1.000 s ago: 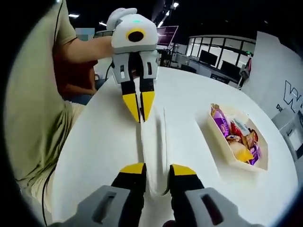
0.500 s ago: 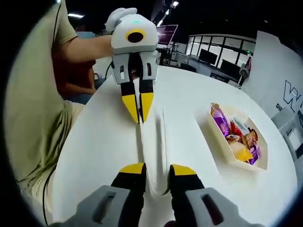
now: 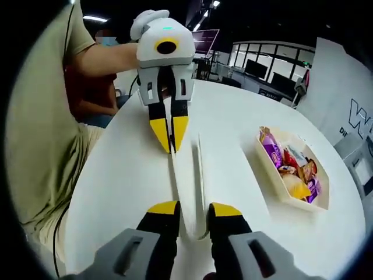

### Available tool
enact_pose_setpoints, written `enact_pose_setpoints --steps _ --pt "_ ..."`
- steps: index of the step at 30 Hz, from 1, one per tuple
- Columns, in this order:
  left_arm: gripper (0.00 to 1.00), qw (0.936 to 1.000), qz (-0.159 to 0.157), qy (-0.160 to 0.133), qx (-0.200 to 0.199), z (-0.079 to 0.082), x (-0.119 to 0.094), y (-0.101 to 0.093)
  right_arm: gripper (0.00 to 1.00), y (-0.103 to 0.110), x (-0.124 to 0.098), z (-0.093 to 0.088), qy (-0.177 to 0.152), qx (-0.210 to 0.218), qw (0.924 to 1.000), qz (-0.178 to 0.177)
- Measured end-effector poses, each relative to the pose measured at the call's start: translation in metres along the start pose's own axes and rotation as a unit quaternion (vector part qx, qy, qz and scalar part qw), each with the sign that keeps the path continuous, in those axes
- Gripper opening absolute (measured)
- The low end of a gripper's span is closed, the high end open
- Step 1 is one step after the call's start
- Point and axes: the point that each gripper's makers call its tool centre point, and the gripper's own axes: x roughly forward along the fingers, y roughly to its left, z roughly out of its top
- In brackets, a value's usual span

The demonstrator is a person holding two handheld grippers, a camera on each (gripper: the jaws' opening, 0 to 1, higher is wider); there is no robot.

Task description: Place the target food into the container with the food tongs after gripping and lifting it, then release it inside without dropping or visibly crushing the food.

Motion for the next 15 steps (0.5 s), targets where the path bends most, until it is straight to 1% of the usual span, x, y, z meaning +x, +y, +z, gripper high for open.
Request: enact_pose_setpoints --steps 15 --pt "0.02 1.0 -0.002 -0.001 -0.004 -0.0009 0.0009 0.0012 0.14 0.0006 0.0 0.0 0.002 -0.002 1.0 0.0"
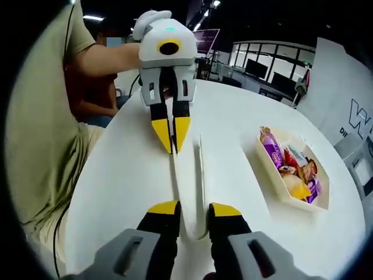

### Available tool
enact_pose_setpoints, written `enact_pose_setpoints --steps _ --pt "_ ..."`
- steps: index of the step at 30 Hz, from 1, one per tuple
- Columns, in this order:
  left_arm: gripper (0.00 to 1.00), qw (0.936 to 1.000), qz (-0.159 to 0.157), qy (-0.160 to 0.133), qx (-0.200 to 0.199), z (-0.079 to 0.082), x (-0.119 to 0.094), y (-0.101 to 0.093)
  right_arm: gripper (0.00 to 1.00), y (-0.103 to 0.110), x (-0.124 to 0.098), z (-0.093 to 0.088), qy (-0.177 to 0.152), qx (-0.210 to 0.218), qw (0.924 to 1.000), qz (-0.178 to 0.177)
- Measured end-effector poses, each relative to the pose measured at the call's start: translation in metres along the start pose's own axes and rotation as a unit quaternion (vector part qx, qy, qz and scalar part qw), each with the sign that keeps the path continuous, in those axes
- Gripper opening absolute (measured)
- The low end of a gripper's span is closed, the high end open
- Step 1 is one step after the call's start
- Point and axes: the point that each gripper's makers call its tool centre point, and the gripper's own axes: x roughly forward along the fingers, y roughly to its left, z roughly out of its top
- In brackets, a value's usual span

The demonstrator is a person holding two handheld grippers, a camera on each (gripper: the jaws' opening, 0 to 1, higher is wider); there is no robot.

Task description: Place the target food into the container with the food tongs after gripping and lifting it, then release it inside without dropping or visibly crushing the food.

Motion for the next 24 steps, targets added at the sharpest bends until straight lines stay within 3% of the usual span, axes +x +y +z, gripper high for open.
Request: enact_pose_setpoints --steps 24 --pt "0.03 1.0 0.006 -0.002 -0.006 0.0007 -0.0003 0.0016 0.16 -0.0022 -0.0025 -0.0023 0.008 -0.001 1.0 -0.005"
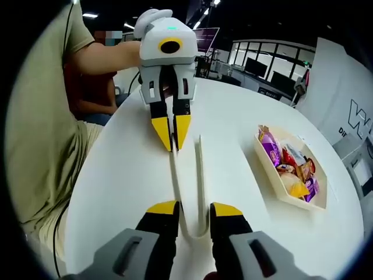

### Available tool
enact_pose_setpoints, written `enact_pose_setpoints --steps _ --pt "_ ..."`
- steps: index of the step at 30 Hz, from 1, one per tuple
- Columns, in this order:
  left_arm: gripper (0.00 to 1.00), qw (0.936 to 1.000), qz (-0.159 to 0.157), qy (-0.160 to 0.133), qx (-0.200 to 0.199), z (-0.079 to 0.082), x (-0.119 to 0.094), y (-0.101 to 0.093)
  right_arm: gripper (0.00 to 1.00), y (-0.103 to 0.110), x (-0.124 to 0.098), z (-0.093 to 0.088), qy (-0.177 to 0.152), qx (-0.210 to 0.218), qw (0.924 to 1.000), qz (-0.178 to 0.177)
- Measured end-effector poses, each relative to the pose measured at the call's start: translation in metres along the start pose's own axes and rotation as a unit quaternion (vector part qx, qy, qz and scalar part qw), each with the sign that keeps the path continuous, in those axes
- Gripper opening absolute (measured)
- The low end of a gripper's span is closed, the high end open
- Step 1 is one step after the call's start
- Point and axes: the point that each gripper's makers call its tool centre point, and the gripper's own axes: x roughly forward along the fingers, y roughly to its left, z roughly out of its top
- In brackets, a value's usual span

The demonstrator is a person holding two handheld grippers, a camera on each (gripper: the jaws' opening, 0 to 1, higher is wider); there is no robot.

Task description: Place the target food into the container with the food tongs after gripping and lifting it, then release it inside without dropping or visibly crushing the food.

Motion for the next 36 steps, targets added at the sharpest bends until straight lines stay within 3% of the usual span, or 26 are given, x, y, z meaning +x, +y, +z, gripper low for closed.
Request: enact_pose_setpoints --steps 28,36 --pt "0.07 0.9995 0.019 -0.019 -0.014 0.0025 -0.0035 -0.0001 0.15 0.0 -0.0051 0.0001 -0.007 0.01 0.9999 -0.012" --pt "0.08 0.999 0.035 -0.02 -0.019 -0.0044 -0.0075 0.0006 0.14 -0.0005 -0.0068 -0.0016 -0.008 0.013 0.9997 -0.019"
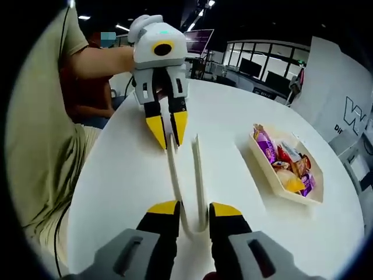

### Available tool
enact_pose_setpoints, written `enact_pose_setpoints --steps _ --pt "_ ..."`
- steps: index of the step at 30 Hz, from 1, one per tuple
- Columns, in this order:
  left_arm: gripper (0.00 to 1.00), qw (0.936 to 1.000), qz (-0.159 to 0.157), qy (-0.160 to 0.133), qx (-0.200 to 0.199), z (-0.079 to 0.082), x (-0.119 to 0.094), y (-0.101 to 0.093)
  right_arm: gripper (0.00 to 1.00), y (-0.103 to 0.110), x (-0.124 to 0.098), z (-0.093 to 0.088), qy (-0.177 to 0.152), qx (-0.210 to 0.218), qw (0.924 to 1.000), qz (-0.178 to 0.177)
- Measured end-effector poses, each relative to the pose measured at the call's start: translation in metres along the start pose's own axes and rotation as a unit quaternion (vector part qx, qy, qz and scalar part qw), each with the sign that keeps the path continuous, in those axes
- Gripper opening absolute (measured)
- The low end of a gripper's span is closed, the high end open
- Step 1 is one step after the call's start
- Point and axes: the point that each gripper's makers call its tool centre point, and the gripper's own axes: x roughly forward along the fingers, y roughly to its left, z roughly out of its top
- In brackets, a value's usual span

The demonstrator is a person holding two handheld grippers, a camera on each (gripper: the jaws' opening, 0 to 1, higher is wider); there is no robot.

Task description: Place the target food into the container with the food tongs after gripping and lifting it, then release it inside without dropping or visibly crushing the food.

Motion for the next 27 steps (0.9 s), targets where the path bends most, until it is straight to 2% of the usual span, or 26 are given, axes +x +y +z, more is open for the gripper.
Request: enact_pose_setpoints --steps 3,7,19,24,27 --pt "0.08 1.0 0.006 0.003 -0.006 -0.0053 -0.0013 0.0017 0.13 -0.0008 -0.0005 0.0002 -0.004 0.003 1.0 -0.004" --pt "0.04 1.0 0.008 0.001 -0.006 -0.0046 -0.0017 0.0012 0.13 -0.0002 -0.0005 0.0001 -0.003 0.002 1.0 -0.005" --pt "0.04 0.9999 0.008 0.001 -0.007 -0.0039 -0.0002 0.0017 0.13 -0.0004 -0.001 -0.0008 -0.004 0.002 1.0 -0.005" --pt "0.04 0.9999 0.009 -0.002 -0.011 -0.0035 -0.0003 0.0017 0.13 -0.0003 -0.0011 -0.0002 -0.005 0.005 1.0 -0.007" --pt "0.09 0.9997 0.013 -0.008 -0.018 -0.0012 -0.0013 0.0028 0.14 -0.0006 -0.0025 0.0012 -0.008 0.01 0.9999 -0.01"
